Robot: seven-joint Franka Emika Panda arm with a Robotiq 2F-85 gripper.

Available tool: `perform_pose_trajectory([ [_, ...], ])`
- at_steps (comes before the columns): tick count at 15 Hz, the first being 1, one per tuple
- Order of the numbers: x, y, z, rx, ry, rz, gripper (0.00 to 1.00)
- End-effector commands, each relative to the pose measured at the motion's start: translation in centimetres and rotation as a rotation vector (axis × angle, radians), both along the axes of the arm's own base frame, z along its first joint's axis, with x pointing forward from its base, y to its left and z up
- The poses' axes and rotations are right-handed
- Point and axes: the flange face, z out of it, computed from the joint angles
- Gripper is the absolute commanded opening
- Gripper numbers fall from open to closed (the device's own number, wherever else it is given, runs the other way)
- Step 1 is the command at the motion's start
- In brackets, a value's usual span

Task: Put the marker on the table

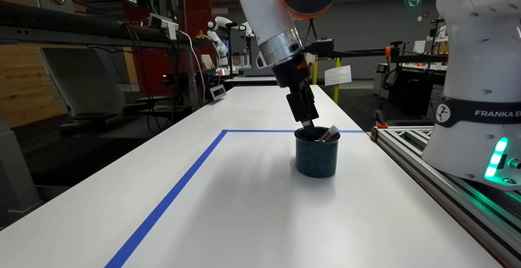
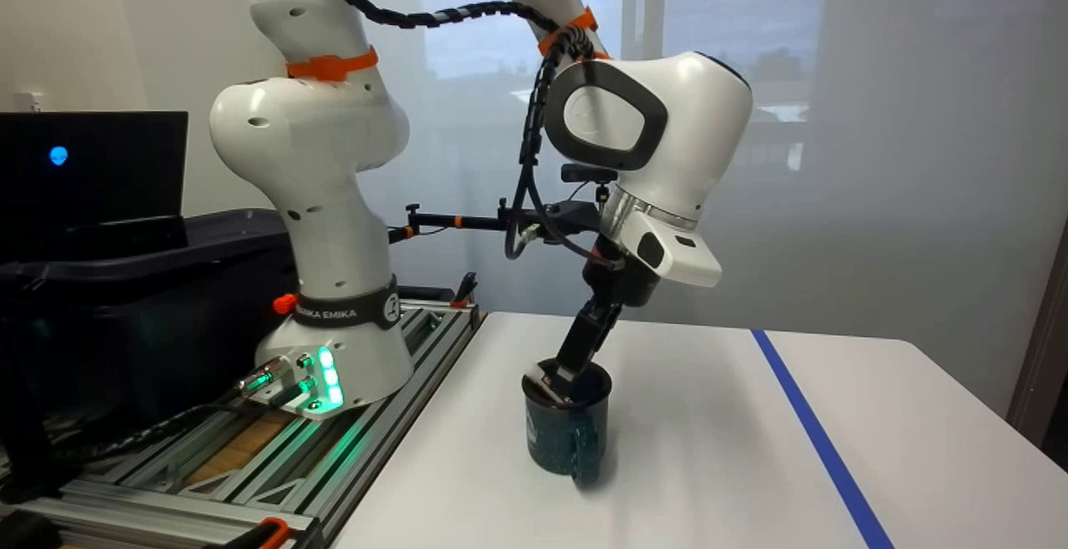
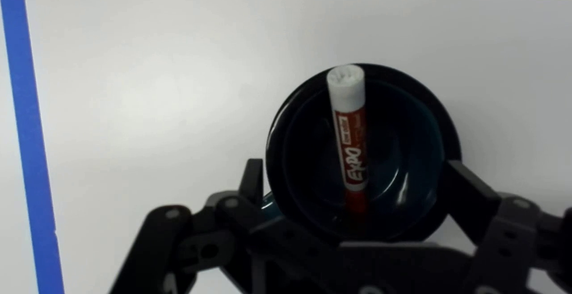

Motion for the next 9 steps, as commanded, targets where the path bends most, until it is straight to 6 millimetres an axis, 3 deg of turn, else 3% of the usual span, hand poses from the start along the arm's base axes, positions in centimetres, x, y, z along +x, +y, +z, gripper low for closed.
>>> perform_pose_trajectory([
  [1, 0.7, -0.2, -1.4, 0.023, 0.049, 0.031, 1.00],
  [5, 1.3, -0.2, -1.8, 0.030, 0.068, 0.043, 1.00],
  [8, 1.7, -0.2, -1.6, 0.027, 0.080, 0.045, 0.87],
  [9, 1.9, -0.2, -1.6, 0.025, 0.083, 0.045, 0.94],
])
